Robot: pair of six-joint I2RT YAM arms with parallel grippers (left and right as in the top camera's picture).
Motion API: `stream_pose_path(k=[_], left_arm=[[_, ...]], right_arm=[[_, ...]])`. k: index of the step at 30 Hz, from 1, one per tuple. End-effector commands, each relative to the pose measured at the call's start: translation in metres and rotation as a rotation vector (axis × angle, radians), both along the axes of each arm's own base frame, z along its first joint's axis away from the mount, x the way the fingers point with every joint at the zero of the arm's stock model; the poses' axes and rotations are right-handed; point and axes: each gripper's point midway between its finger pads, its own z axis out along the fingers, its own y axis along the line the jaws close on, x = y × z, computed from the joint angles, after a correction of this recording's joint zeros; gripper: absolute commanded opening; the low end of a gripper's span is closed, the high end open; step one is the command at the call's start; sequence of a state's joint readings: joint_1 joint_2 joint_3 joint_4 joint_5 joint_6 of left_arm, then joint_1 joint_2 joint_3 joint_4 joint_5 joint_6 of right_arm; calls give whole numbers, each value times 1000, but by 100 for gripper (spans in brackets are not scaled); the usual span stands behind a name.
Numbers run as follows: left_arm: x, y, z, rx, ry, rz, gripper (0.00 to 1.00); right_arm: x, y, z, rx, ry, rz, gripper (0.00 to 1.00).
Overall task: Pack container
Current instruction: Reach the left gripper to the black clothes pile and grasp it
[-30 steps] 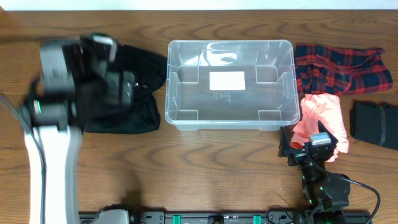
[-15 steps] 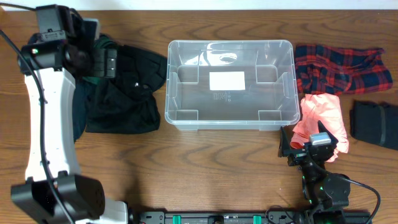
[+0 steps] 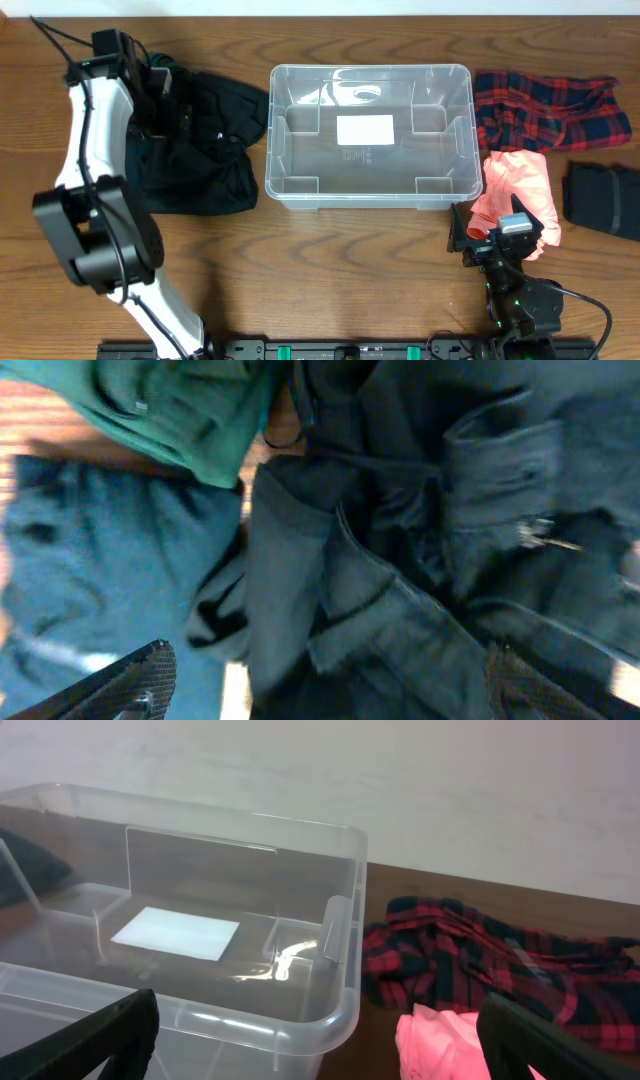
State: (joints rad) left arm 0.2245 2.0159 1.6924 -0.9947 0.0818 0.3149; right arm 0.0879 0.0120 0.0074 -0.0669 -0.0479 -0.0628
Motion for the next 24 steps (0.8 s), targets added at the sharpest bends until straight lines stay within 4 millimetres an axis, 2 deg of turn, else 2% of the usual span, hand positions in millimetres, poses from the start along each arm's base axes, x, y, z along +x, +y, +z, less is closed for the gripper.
stream_pose_path(k=[1,9,13,14,17,18,20,24], left_arm=[[-2,1,-26,-5,60,-13,98],[-3,0,-84,-28,160,-13,98],[-6,-6,-98,-65,187,-16,99],[-7,-6,-98,-69,189,-16,91],[-8,-7,-97,-70,195,-16,32],[-9,-7,-97,-72,199,-16,20],[-11,-7,-97,-73,206,-16,6],[-15,-8,-96,-77,221,-15,6]], right_arm=[[0,-3,-1,-6,0,-15,99],[0,-3,-1,-6,0,-15,99],[0,-3,-1,-6,0,-15,99],[0,-3,-1,-6,0,-15,99],[0,-3,-1,-6,0,-15,99],[0,-3,-1,-6,0,-15,99],[0,-3,-1,-6,0,-15,99],[0,-3,-1,-6,0,-15,99]])
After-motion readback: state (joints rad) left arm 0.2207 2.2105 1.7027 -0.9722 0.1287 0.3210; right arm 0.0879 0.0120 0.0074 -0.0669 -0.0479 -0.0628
